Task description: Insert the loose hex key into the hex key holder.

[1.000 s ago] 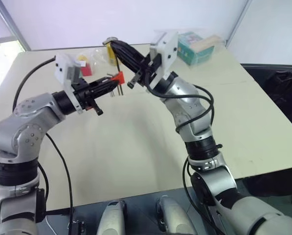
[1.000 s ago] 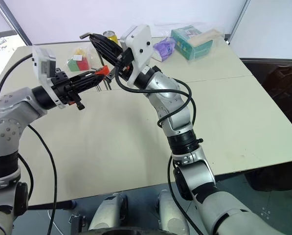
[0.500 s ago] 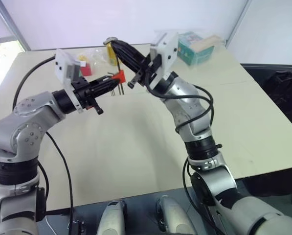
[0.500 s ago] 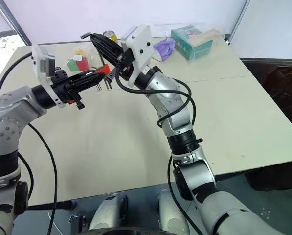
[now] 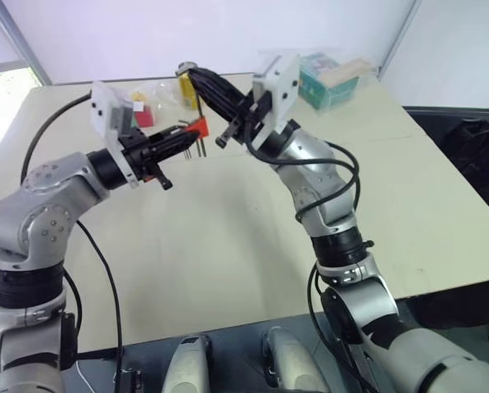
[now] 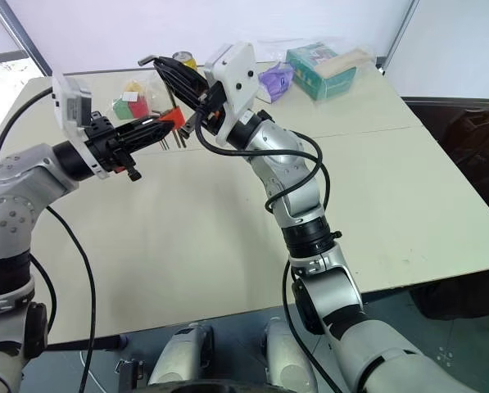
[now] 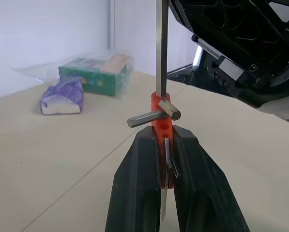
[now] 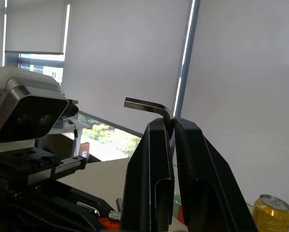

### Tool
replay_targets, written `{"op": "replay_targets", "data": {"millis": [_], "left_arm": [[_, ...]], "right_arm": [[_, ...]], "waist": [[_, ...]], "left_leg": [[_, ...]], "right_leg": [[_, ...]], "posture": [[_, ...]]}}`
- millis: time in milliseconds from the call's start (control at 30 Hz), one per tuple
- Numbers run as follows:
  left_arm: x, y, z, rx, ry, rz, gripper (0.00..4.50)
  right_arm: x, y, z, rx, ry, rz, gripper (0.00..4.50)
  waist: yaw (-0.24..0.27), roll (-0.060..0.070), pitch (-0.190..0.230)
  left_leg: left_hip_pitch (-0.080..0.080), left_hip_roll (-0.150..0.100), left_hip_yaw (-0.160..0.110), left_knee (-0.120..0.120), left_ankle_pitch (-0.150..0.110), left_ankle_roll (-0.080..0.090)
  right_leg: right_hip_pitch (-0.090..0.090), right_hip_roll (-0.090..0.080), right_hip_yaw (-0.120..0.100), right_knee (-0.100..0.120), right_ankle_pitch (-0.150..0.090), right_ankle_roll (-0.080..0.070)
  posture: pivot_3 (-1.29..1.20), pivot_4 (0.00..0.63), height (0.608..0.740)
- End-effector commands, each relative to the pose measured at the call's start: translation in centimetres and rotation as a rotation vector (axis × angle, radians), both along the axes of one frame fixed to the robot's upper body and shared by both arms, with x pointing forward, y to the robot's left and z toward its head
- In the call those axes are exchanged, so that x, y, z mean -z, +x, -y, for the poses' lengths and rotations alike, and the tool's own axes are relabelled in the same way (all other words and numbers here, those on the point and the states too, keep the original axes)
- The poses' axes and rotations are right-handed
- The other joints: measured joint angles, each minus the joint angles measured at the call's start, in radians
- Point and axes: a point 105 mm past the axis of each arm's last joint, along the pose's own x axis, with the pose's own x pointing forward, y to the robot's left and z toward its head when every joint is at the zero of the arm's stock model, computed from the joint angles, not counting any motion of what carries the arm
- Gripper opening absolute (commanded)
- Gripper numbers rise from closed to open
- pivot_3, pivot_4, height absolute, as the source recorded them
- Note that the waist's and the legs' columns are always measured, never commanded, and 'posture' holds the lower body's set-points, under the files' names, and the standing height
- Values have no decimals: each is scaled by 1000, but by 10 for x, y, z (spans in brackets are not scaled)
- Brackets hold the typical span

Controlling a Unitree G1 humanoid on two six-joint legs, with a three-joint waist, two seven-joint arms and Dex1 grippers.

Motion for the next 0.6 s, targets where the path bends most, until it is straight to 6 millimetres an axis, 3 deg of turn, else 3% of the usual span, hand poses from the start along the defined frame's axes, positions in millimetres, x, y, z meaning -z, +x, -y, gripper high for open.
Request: {"op": "replay_targets", "data": {"millis": [33, 267, 300, 400, 600], "left_arm": [[-17, -4, -3, -8, -12, 72, 0], [-18, -5, -1, -3, -15, 78, 0], [-18, -5, -1, -2, -15, 77, 0], [-16, -5, 0, -1, -13, 72, 0], [-7, -3, 1, -8, -18, 43, 0]], "right_arm": [[-7, -5, 1, -7, 15, 34, 43], [1, -4, -1, -16, -7, 13, 43], [3, -4, -1, -12, -15, 12, 728], [10, -4, 3, -2, -48, -9, 2078], [38, -4, 38, 58, -108, -115, 2078]], "waist": [[0, 0, 0], [0, 0, 0], [0, 0, 0], [0, 0, 0], [3, 0, 0]], "left_leg": [[0, 0, 0, 0, 0, 0], [0, 0, 0, 0, 0, 0], [0, 0, 0, 0, 0, 0], [0, 0, 0, 0, 0, 0], [-1, -1, 0, 0, 0, 0]], "right_leg": [[0, 0, 0, 0, 0, 0], [0, 0, 0, 0, 0, 0], [0, 0, 0, 0, 0, 0], [0, 0, 0, 0, 0, 0], [0, 0, 0, -1, 0, 0]], "posture": [[0, 150, 740], [0, 150, 740], [0, 150, 740], [0, 150, 740], [0, 150, 740]]}}
